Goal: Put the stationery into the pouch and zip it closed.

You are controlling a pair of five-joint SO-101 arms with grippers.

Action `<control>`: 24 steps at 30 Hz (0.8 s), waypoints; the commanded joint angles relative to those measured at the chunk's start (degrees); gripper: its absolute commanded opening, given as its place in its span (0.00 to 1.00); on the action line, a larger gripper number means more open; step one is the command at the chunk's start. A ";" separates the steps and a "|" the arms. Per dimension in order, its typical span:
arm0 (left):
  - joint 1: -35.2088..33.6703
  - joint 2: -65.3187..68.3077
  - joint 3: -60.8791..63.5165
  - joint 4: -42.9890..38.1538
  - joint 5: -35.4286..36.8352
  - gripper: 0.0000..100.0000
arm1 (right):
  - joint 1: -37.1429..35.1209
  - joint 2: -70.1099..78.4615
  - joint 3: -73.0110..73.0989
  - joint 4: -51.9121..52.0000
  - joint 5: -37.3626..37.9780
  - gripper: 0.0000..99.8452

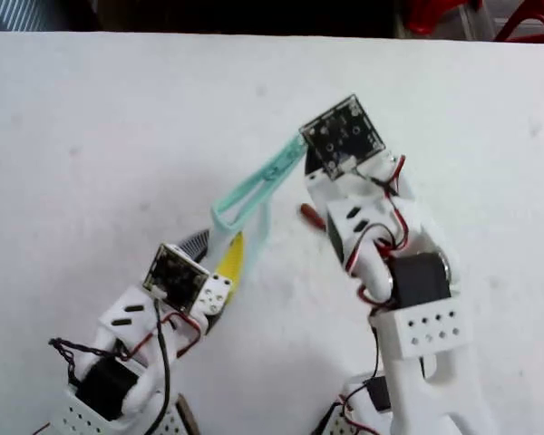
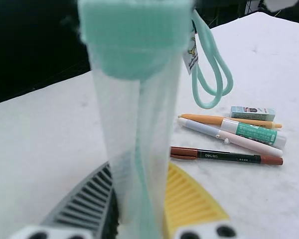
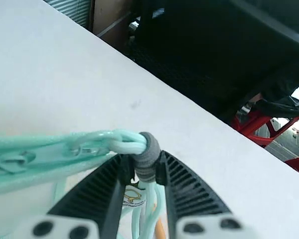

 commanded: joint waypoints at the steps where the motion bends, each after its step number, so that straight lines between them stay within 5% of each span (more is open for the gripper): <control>1: -0.04 0.75 -0.62 0.97 -0.44 0.02 | 2.77 3.03 -5.45 -1.71 0.44 0.02; 24: -0.13 0.75 -0.70 0.97 -0.53 0.02 | 5.58 6.90 -7.65 -2.77 0.44 0.02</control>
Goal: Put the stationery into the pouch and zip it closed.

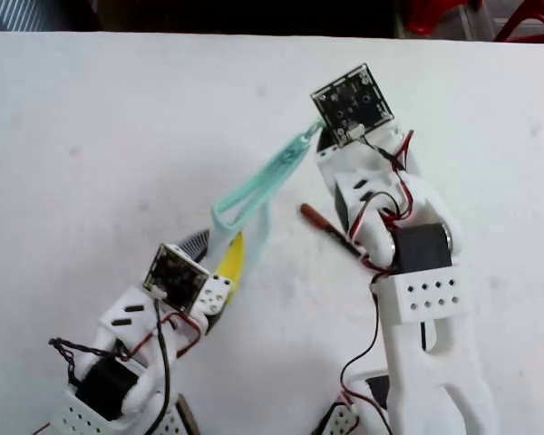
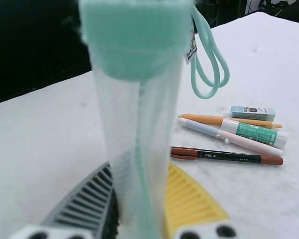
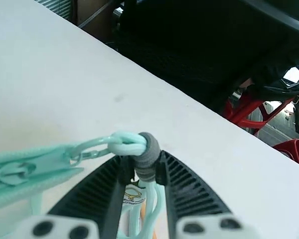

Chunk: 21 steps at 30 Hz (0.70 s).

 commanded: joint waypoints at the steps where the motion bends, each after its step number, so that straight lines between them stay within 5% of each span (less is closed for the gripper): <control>1: -0.22 0.75 -0.70 0.97 -0.53 0.02 | 2.07 -0.22 -2.99 -1.63 0.26 0.02; 7: -0.22 0.75 -0.70 0.97 -0.53 0.02 | -2.33 -4.26 -3.08 3.91 -0.09 0.06; 14: -0.22 0.75 -0.70 0.97 -0.53 0.02 | -3.65 -10.07 -2.81 5.58 0.44 0.36; 21: -2.95 0.75 -0.70 0.53 -0.44 0.02 | -1.63 -14.37 -3.16 8.48 0.44 0.37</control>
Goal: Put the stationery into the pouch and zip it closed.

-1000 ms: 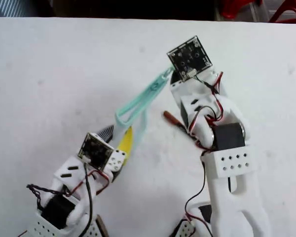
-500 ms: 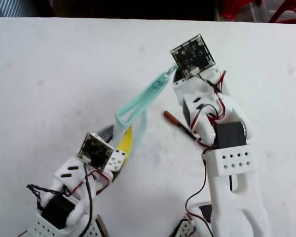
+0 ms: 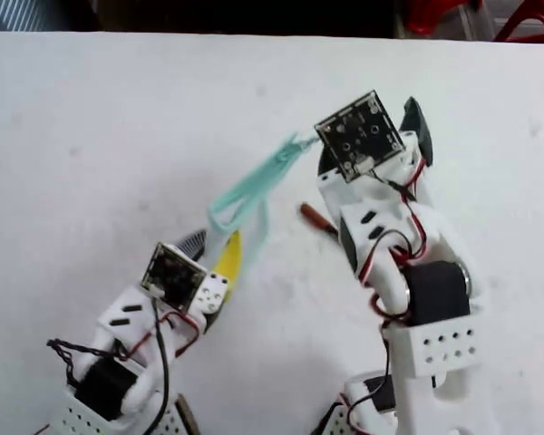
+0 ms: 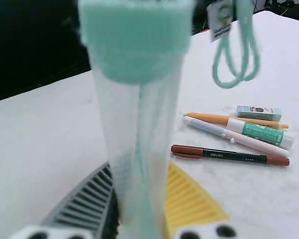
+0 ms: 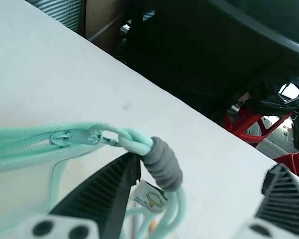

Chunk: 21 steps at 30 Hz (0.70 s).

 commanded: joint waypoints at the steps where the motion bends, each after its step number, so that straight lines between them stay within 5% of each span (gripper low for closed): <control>1: -1.63 0.75 -0.70 0.09 -0.44 0.02 | 1.54 -3.30 -3.16 0.75 0.62 0.37; 11: -1.63 0.75 -0.70 0.09 -0.35 0.02 | -13.23 -3.03 -7.12 35.30 15.47 0.37; 21: -1.54 0.75 -0.70 0.44 -0.18 0.02 | -10.42 -7.78 -6.86 37.93 15.38 0.37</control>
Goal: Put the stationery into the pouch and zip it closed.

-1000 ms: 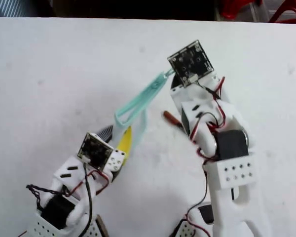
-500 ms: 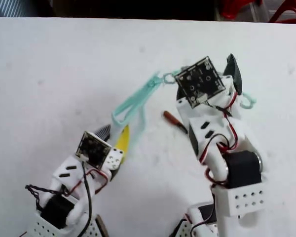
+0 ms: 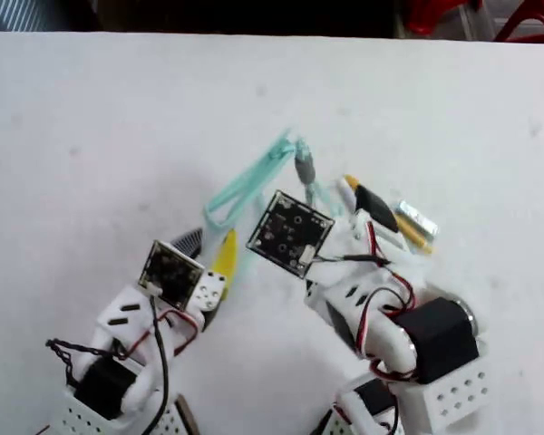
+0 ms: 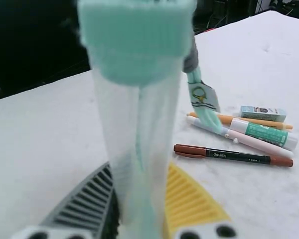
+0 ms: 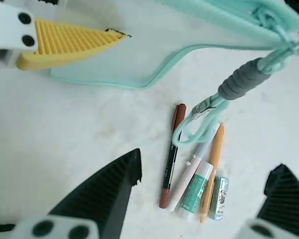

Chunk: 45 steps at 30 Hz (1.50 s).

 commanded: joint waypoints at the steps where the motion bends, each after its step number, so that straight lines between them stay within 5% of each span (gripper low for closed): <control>1: -0.31 0.75 -0.70 0.44 -0.53 0.02 | 4.00 -3.12 -1.76 -1.98 0.53 0.37; 6: -0.40 0.75 -2.11 0.70 -0.18 0.11 | 9.54 -7.16 4.04 -9.71 -3.43 0.00; 10: -0.31 0.75 -5.10 6.15 2.73 0.21 | 10.77 -7.78 10.64 -15.16 -7.21 0.14; 16: -0.22 0.75 -9.85 12.22 2.81 0.21 | 10.86 -7.78 15.47 -21.32 -7.56 0.01; 19: -0.22 0.75 -9.14 11.96 2.64 0.21 | 11.74 -7.78 15.47 -21.58 -9.67 0.04; 29: -0.75 0.75 -4.13 5.63 2.55 0.21 | 30.37 11.12 14.95 -25.71 -10.99 0.02; 40: -6.11 0.75 -4.04 2.99 2.73 0.06 | 29.76 42.59 10.55 -32.66 -9.58 0.02; 45: -6.55 0.75 -4.04 2.90 2.73 0.05 | 22.11 49.54 10.20 -38.37 -9.23 0.02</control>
